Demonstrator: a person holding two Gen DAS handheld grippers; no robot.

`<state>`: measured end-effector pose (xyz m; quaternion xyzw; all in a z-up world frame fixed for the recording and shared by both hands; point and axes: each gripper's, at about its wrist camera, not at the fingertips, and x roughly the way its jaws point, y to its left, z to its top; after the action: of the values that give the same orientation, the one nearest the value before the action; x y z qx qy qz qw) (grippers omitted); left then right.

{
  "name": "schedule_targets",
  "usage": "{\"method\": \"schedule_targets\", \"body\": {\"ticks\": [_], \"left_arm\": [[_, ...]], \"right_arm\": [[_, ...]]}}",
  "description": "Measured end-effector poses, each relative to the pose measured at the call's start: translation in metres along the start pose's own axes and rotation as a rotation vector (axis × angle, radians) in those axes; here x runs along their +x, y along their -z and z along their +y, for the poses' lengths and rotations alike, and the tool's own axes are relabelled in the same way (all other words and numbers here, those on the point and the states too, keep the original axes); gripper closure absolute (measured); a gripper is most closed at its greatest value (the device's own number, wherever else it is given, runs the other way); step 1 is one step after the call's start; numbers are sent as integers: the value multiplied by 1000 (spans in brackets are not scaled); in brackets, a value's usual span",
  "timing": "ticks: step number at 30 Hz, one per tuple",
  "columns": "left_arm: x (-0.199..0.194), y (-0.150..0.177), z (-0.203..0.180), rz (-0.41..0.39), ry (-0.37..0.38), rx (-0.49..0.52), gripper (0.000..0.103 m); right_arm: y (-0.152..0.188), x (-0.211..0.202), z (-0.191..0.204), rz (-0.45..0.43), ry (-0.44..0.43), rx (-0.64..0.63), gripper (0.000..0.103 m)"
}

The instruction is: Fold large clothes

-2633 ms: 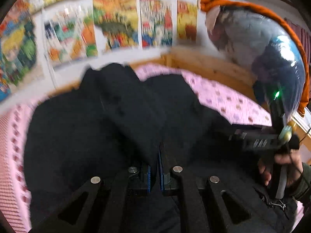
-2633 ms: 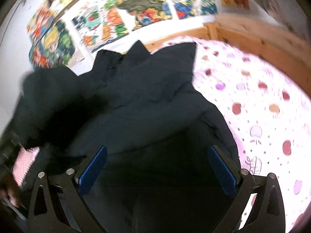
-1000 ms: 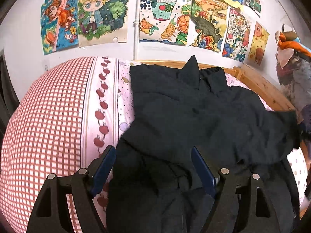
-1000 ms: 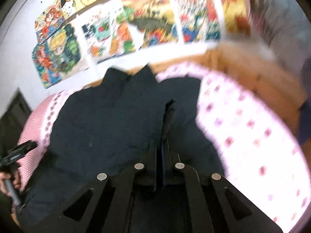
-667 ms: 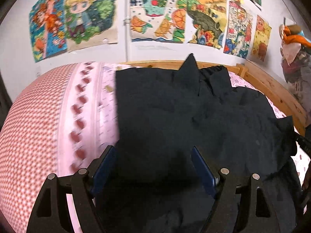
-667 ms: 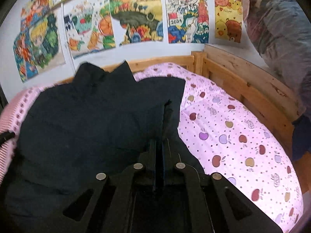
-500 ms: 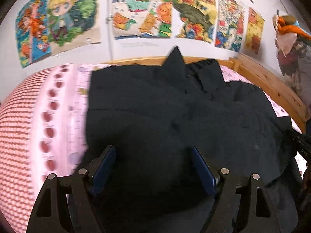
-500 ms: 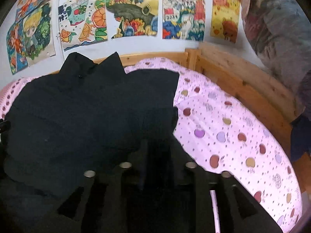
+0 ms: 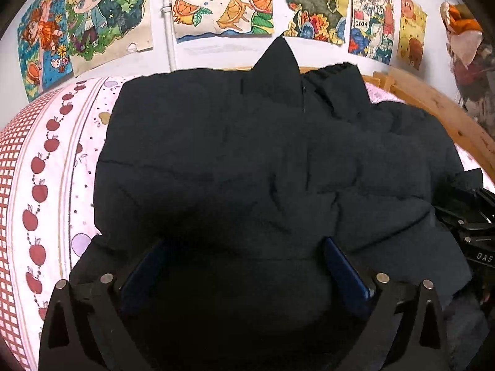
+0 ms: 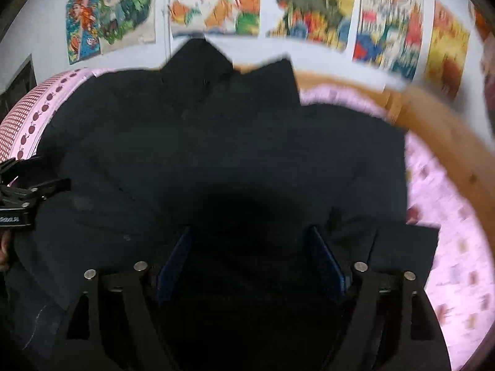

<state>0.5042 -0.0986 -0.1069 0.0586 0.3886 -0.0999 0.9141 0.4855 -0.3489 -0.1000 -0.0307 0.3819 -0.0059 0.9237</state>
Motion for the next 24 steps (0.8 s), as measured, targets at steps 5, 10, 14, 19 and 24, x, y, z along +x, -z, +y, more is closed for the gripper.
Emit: {"method": "schedule_targets", "body": {"ticks": [5, 10, 14, 19, 24], "left_arm": [[15, 9, -13, -17, -67, 45, 0], [23, 13, -15, -22, -91, 54, 0], [26, 15, -16, -32, -99, 58, 0], [27, 17, -17, -37, -105, 62, 0], [26, 18, -18, -46, -108, 62, 0]], "right_arm": [[12, 19, 1, -11, -2, 6, 26], [15, 30, 2, -14, 9, -3, 25], [21, 29, 4, -33, 13, -3, 25], [23, 30, 3, -42, 18, -8, 24], [23, 30, 3, -48, 17, -8, 24]]}}
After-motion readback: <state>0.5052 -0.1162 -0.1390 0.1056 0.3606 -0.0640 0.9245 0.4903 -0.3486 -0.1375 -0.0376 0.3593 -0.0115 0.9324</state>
